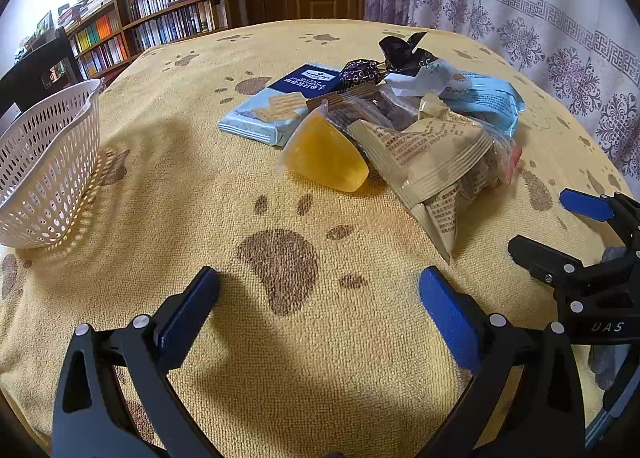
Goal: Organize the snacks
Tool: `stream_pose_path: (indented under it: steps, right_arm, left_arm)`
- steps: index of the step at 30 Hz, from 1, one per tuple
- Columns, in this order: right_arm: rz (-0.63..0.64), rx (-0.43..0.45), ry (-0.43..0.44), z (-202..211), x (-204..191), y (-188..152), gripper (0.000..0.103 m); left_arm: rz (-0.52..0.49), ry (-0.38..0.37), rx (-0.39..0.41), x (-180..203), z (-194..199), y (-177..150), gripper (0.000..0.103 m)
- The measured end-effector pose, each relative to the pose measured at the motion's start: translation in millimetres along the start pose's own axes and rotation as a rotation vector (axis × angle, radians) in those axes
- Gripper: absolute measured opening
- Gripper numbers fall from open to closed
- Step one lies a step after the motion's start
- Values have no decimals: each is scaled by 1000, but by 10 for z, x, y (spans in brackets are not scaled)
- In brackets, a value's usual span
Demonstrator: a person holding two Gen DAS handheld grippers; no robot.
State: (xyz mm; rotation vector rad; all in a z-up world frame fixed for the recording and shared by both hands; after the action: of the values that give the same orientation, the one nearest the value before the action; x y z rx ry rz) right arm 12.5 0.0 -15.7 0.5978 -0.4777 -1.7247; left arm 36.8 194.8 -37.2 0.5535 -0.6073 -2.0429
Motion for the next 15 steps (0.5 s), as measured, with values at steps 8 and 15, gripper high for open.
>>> stream_pose_path:
  steps: [8,15]
  right_arm:
    - [0,0,0,0,0,0,98]
    - [0,0,0,0,0,0,98]
  left_arm:
    - [0,0,0,7,3,-1,101]
    - [1,0,0,17,7,-3,101]
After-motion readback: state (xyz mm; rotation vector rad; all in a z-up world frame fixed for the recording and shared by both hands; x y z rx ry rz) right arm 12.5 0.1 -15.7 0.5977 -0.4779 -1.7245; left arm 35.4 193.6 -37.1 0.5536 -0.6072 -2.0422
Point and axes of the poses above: each gripper's, at about its wrist camera, not at the fingertips, and z roughly against the way its jaws point, x to its right, y to its top, the point moved 2 cm from there along -z, roughly the way its jaws point, and after that the axes turned 12 degrees about -z, right-handed, at the moved point
